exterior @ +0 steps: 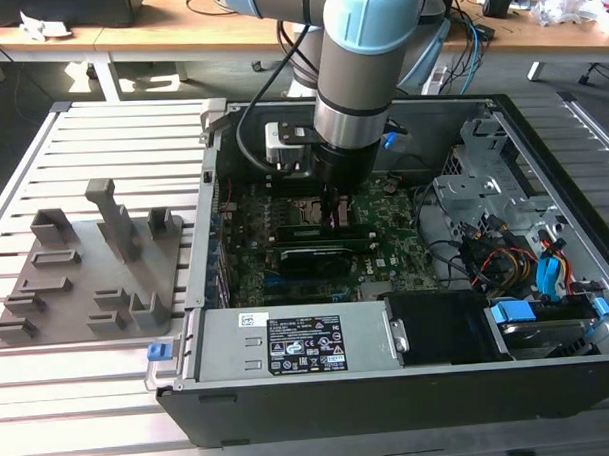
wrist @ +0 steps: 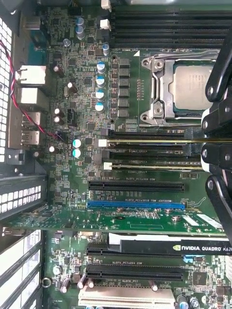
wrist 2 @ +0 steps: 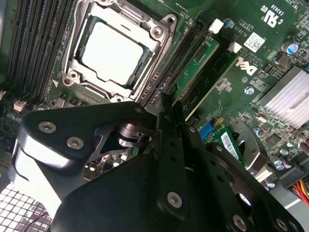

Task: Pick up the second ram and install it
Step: 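Insert the second ram into the second slot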

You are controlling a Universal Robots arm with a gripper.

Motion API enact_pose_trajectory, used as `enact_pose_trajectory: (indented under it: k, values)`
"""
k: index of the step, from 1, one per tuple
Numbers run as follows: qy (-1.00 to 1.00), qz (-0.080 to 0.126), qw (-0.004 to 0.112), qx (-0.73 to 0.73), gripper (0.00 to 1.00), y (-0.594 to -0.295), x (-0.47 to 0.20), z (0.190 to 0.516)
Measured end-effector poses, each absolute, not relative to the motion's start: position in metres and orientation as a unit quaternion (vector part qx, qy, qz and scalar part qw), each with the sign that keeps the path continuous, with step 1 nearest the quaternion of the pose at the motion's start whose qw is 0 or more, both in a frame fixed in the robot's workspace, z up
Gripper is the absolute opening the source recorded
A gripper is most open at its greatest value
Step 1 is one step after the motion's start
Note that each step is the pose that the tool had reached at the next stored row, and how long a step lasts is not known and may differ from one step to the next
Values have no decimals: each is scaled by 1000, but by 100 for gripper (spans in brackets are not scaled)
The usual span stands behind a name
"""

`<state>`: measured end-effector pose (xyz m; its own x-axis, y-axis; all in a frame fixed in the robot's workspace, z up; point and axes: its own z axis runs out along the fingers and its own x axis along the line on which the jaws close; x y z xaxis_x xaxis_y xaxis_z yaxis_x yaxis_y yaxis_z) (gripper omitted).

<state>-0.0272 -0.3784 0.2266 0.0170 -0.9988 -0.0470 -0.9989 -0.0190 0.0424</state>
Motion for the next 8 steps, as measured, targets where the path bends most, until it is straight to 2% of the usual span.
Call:
enact_pose_trajectory:
  k: [8]
  values:
    - [700, 34, 4, -713, 14, -385, -27, 227]
